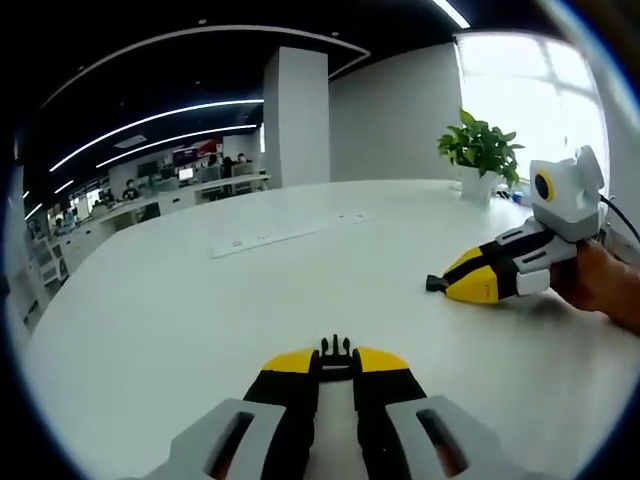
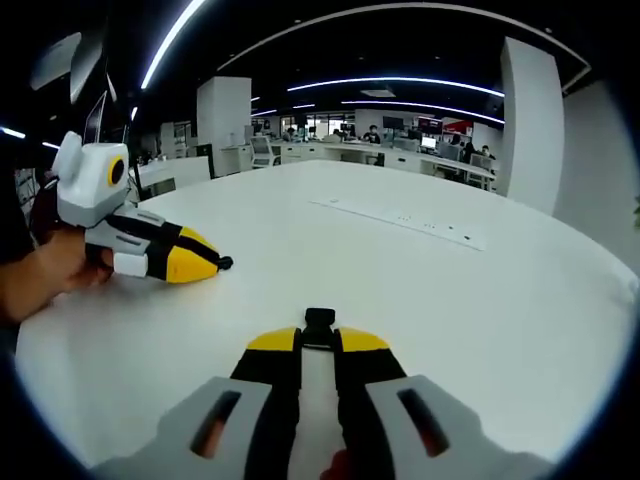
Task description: Snap the two parts of the plastic buckle together until the buckle closes and remains connected.
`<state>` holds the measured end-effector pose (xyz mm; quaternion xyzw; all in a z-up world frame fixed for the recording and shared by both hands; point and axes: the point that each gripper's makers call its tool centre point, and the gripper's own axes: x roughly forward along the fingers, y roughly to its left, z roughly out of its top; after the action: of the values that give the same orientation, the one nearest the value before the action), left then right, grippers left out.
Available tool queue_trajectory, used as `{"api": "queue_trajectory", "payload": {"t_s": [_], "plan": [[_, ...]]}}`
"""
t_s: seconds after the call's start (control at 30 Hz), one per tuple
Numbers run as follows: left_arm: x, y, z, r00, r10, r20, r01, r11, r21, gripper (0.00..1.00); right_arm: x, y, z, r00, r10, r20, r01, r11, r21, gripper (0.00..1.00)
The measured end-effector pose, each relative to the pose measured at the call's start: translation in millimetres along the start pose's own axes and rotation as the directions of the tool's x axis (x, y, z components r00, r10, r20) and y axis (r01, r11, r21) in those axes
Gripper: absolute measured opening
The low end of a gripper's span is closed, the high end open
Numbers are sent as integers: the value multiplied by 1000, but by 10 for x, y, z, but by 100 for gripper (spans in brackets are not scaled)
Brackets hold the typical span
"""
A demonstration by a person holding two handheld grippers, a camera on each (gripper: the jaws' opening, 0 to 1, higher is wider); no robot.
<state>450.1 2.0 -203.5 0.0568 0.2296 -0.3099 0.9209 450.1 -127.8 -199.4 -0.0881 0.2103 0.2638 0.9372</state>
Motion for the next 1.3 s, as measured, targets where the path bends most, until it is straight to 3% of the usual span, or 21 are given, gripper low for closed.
{"api": "queue_trajectory", "payload": {"t_s": [0.97, 1.3], "plan": [[-141, 3, 104, 1000, -7, 24, 6, 1000, 15, 12, -160, 85, 34, 1000, 9, 4, -9, 1000, -18, 13], [-246, -133, 109, 998, -49, 34, 48, 998, 30, 12, -299, 220, 52, 998, 53, 20, -54, 998, 26, 13]]}}
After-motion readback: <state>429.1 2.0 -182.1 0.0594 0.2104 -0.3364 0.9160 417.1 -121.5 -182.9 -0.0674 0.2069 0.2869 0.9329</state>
